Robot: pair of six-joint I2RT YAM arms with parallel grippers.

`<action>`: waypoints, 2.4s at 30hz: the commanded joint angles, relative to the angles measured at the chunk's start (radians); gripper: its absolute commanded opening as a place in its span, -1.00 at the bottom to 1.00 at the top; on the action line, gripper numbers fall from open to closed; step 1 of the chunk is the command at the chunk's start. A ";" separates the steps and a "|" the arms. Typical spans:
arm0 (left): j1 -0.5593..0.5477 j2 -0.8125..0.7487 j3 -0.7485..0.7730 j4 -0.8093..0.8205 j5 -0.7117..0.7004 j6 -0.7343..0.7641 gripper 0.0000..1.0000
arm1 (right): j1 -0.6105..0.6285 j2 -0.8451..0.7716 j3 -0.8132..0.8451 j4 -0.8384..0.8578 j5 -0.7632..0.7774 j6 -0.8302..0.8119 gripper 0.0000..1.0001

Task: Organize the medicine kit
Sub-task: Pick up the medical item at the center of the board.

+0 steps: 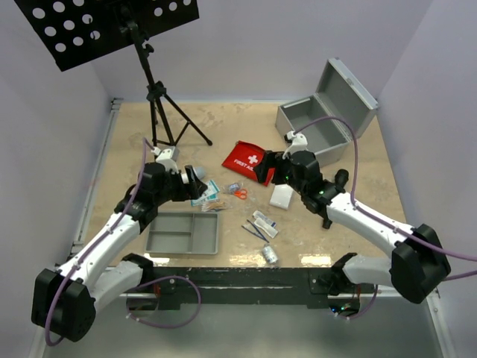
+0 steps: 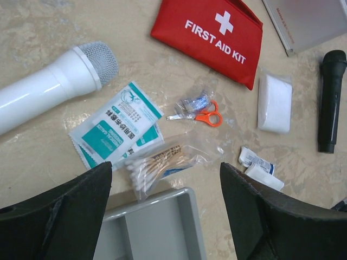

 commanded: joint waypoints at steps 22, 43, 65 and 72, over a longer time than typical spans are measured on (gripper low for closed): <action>-0.008 0.005 -0.034 0.025 -0.087 -0.098 0.63 | 0.134 0.190 0.087 -0.019 0.207 0.063 0.71; -0.007 -0.019 0.021 -0.038 -0.156 -0.115 0.61 | -0.025 0.230 0.026 -0.214 0.283 0.269 0.96; -0.005 -0.070 0.032 -0.118 -0.285 -0.133 0.61 | -0.031 0.353 0.006 -0.225 0.274 0.285 0.81; -0.005 -0.081 0.021 -0.101 -0.279 -0.138 0.61 | -0.030 0.387 0.036 -0.265 0.295 0.285 0.59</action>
